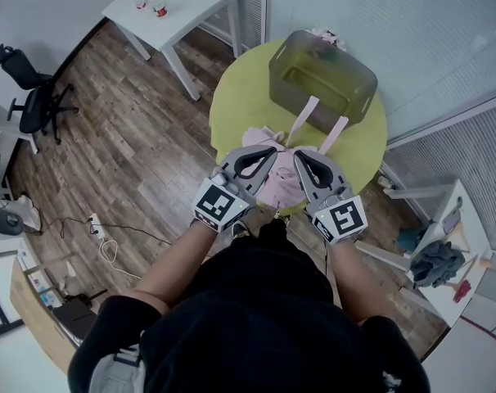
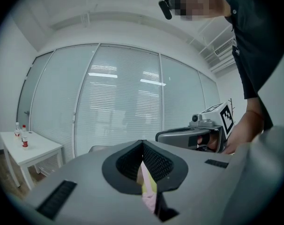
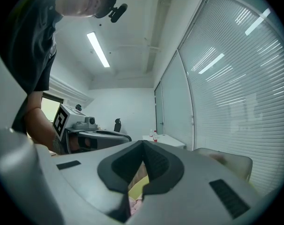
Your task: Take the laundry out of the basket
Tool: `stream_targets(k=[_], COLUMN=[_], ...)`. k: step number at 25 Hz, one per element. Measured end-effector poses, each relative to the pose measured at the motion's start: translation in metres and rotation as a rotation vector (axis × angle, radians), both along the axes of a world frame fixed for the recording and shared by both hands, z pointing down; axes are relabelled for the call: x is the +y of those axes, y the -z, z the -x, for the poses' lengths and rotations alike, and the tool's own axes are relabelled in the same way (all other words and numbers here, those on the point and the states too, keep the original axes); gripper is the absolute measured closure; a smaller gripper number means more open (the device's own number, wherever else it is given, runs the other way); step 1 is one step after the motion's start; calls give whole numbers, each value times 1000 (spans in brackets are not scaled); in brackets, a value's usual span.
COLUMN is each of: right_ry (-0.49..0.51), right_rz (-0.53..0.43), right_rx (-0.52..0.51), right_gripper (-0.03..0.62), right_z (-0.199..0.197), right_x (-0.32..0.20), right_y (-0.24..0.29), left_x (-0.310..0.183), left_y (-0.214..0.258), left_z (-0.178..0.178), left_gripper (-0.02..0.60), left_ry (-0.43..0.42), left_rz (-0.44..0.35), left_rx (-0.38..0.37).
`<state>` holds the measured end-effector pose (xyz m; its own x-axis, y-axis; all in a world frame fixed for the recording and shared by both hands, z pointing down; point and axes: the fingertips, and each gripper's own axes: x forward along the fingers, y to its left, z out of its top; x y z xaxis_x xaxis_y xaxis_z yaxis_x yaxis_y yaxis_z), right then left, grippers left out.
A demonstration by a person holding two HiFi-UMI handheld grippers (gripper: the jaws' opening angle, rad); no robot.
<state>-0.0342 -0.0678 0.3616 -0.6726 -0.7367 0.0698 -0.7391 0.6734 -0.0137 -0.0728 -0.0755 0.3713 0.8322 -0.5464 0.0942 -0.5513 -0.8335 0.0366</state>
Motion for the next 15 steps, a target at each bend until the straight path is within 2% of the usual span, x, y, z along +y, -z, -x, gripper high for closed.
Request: stream_targets(k=[15], right_ry=[-12], right_rz=[3], right_rx=[-10], right_gripper=[571], right_z=[-2], right_x=[3], right_y=[1], left_x=[2], left_y=[3], left_z=[-5], left_gripper=[578], left_ry=[-16], left_rz=[-6], left_rx=[-4])
